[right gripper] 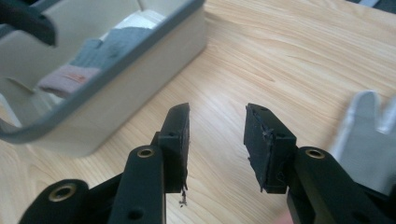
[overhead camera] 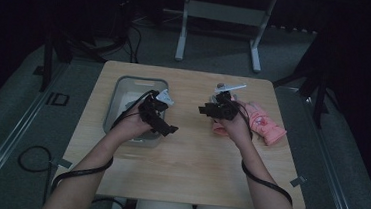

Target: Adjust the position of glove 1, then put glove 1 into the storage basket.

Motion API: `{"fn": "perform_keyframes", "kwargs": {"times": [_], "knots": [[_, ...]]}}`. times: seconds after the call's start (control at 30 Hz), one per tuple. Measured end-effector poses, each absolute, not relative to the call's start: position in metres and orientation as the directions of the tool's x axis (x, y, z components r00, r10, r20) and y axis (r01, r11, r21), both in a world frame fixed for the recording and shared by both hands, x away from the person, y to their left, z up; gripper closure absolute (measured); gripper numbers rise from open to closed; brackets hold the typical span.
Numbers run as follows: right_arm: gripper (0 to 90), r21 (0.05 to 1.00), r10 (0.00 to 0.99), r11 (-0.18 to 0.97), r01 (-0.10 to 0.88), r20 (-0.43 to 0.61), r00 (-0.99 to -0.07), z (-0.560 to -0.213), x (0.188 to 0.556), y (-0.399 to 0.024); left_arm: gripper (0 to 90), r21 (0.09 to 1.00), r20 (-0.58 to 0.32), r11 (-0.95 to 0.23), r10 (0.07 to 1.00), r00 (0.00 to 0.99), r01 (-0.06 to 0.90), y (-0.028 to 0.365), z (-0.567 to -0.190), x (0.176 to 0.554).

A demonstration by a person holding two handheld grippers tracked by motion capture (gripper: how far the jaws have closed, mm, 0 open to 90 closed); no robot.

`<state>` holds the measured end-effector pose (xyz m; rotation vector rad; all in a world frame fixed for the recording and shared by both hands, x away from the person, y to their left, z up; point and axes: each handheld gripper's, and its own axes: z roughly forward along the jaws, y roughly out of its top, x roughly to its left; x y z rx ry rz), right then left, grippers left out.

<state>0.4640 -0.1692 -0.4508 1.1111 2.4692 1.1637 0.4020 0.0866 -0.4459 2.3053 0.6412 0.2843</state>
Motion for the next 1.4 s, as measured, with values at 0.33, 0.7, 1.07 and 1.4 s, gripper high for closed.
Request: {"fn": "perform_keyframes", "kwargs": {"times": [0.33,0.7,1.07,1.4], "knots": [[60.3,0.734,0.712,0.416,0.537,0.104,-0.694,-0.446,0.463,-0.199,0.0,0.743,0.024,-0.578,0.526,0.850,0.337,0.060,-0.450,0.363],[59.6,0.737,0.735,0.435,0.517,0.040,-0.677,-0.451,0.470,-0.225,0.0,0.730,0.024,-0.595,0.514,0.857,0.336,0.033,-0.499,0.310],[56.9,0.709,0.773,0.457,0.537,-0.017,-0.635,-0.460,0.498,-0.237,0.0,0.748,0.047,-0.573,0.548,0.835,0.335,0.025,-0.530,0.287],[54.3,0.664,0.774,0.511,0.546,-0.079,-0.628,-0.480,0.528,-0.229,0.0,0.743,0.005,-0.549,0.577,0.817,0.383,0.030,-0.553,0.267]]}}
